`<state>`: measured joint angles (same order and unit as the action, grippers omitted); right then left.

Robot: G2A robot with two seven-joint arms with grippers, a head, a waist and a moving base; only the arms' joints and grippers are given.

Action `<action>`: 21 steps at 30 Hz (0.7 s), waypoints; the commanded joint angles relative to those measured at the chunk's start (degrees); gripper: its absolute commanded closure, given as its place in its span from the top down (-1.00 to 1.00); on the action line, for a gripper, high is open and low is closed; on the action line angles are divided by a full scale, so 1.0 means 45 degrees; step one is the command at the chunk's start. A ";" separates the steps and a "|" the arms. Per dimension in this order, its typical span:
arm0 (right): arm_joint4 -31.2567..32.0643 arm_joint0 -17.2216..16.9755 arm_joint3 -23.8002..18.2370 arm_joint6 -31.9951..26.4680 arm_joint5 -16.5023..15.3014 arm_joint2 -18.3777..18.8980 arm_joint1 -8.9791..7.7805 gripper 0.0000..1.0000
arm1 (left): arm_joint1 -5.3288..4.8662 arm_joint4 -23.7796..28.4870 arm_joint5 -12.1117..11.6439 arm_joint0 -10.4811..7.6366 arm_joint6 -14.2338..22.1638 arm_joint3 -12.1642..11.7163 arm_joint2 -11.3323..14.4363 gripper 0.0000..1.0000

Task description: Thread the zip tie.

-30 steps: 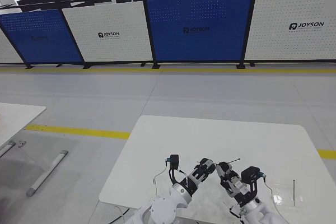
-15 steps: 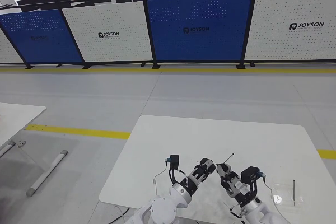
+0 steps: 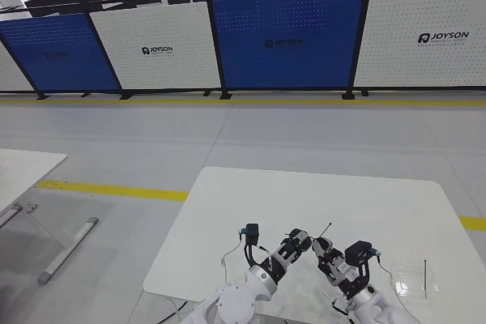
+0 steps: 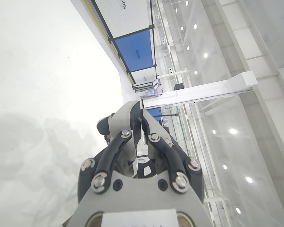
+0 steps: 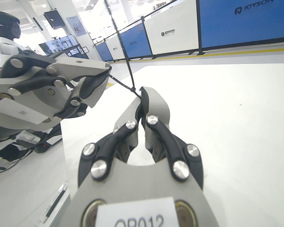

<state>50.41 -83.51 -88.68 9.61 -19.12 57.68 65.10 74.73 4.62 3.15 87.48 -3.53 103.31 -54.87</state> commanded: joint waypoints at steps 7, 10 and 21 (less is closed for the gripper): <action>0.0428 -0.0027 -0.0031 -0.0135 0.0398 -0.0027 0.0091 -1.00 | 0.0000 0.0000 0.0000 0.0000 0.0000 0.0000 0.0000 -1.00; 0.0476 -0.0035 -0.0017 -0.0157 0.0421 -0.0007 0.0121 -1.00 | -0.0001 -0.0088 -0.0215 0.0075 0.0028 0.0165 0.0060 -1.00; 0.0737 -0.0075 -0.0033 -0.0175 0.0488 0.0086 0.0214 -1.00 | -0.0129 -0.0759 -0.0734 0.0818 0.0046 0.1233 -0.0098 -1.00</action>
<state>53.65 -83.80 -88.80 8.82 -16.99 58.03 66.03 74.21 1.69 0.03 90.92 -3.18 108.59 -55.20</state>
